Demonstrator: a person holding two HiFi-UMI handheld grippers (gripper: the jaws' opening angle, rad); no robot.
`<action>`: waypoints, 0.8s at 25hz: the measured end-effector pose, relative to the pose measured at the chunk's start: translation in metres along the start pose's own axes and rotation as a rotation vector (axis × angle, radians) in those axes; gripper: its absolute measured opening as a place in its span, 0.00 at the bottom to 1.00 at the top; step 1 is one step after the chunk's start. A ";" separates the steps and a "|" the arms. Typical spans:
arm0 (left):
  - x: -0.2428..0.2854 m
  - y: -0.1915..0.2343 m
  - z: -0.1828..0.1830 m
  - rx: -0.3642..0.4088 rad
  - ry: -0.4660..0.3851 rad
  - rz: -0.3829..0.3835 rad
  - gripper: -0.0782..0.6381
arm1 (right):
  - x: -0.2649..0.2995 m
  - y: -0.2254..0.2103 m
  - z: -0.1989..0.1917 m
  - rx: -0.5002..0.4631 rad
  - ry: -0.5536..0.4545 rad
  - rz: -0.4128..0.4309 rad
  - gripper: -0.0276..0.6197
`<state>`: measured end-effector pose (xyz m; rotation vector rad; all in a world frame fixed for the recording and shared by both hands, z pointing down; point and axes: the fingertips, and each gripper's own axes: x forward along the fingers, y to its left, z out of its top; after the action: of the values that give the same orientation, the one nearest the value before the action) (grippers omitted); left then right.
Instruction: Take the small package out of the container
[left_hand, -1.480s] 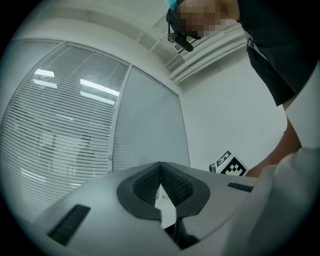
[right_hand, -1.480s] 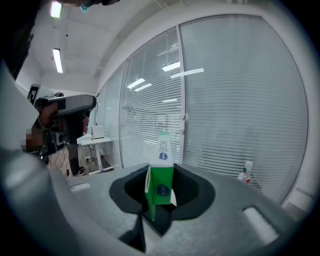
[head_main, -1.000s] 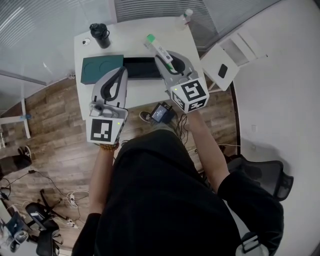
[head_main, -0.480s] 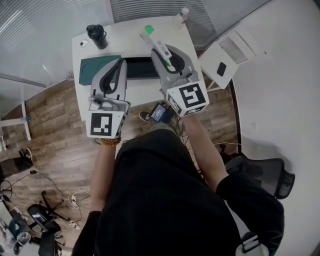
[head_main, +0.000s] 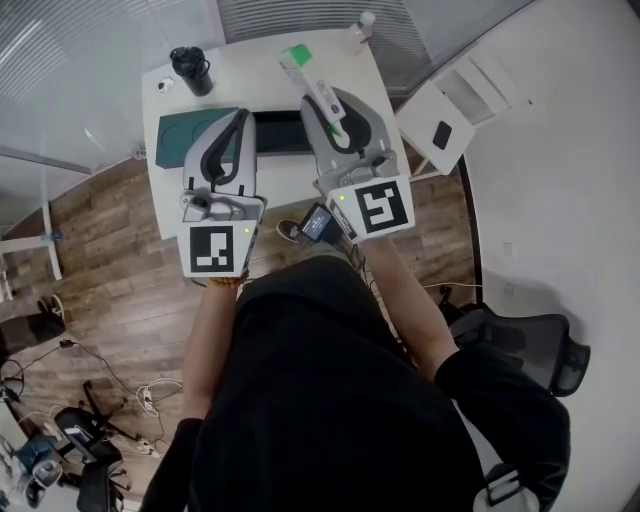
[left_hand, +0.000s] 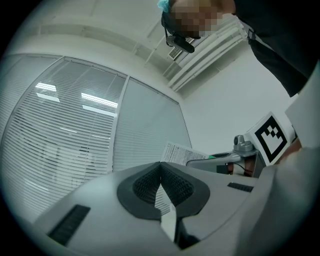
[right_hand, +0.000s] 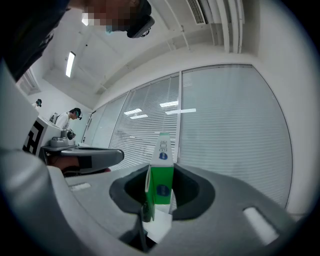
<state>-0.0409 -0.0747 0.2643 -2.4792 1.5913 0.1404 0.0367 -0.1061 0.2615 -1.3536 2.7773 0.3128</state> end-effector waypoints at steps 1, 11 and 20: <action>-0.001 0.000 0.001 0.005 -0.006 0.010 0.11 | -0.002 0.001 0.000 -0.007 -0.004 -0.005 0.18; -0.003 -0.005 -0.012 -0.006 0.018 0.016 0.11 | -0.006 0.015 -0.011 -0.009 0.014 0.014 0.18; -0.002 -0.007 -0.029 -0.033 0.050 0.015 0.11 | -0.010 0.015 -0.030 -0.002 0.033 0.030 0.18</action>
<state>-0.0361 -0.0766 0.2937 -2.5150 1.6405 0.1086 0.0328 -0.0948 0.2951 -1.3315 2.8269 0.2964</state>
